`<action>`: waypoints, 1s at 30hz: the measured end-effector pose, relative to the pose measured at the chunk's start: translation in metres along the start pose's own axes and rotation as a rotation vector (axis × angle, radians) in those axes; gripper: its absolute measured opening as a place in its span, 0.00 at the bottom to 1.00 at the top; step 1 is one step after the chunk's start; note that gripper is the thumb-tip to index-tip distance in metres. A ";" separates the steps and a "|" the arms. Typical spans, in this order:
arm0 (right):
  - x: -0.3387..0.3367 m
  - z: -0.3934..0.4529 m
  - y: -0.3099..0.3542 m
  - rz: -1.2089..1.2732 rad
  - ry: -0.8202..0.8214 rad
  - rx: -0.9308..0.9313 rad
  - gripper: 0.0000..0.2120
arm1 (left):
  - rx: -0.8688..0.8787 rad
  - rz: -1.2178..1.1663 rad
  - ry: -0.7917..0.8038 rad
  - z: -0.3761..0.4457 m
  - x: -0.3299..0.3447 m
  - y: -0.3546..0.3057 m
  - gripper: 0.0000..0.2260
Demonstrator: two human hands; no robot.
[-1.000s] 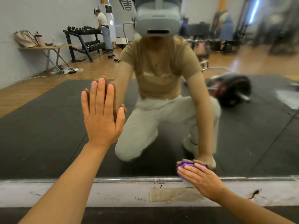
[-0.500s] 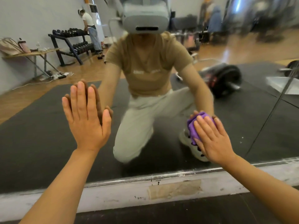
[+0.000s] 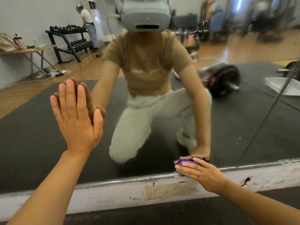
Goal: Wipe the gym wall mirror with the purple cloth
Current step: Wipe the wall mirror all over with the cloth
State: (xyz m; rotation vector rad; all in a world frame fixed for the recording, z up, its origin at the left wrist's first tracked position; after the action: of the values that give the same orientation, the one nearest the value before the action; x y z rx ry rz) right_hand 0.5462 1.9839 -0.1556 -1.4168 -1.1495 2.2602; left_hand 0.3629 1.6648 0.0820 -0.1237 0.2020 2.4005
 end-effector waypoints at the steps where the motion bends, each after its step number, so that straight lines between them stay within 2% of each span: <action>1: -0.001 -0.001 -0.002 -0.015 -0.017 -0.014 0.58 | -0.002 -0.006 0.005 0.000 0.000 0.000 0.26; 4: -0.002 -0.006 -0.006 -0.035 -0.033 -0.013 0.53 | -0.006 -0.011 0.020 0.000 -0.001 0.000 0.26; 8: -0.002 -0.017 -0.017 0.003 0.036 -0.001 0.54 | 0.000 0.010 0.013 0.000 0.000 0.000 0.26; 11: -0.002 -0.018 -0.018 0.028 0.061 0.012 0.49 | 0.002 0.024 -0.005 0.000 0.001 0.001 0.26; 14: -0.006 -0.007 -0.011 0.018 0.006 0.027 0.42 | 0.001 0.028 -0.017 -0.001 0.002 0.001 0.26; 19: -0.023 0.049 0.022 0.060 -0.106 0.044 0.42 | 0.013 0.022 -0.022 -0.001 0.002 0.001 0.27; 22: -0.027 0.045 0.013 0.059 -0.150 0.077 0.40 | 0.013 0.021 -0.026 -0.001 0.002 0.002 0.27; 27: -0.009 -0.011 -0.017 0.111 -0.111 0.218 0.26 | 0.011 0.004 -0.020 -0.003 0.005 0.003 0.27; 30: -0.012 -0.005 -0.002 0.200 -0.120 0.460 0.25 | 0.013 0.002 -0.016 -0.002 0.004 0.003 0.27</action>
State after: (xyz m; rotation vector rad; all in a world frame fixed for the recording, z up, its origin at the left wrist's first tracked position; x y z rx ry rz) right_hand 0.5562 1.9810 -0.1479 -1.2663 -0.4756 2.5553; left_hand 0.3577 1.6646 0.0796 -0.0978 0.2103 2.4014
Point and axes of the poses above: each hand's wrist, its own z-axis towards the middle knuckle, its own x-axis out of the palm, y = z × x, the point moved 4 cm from there along z, towards the middle knuckle
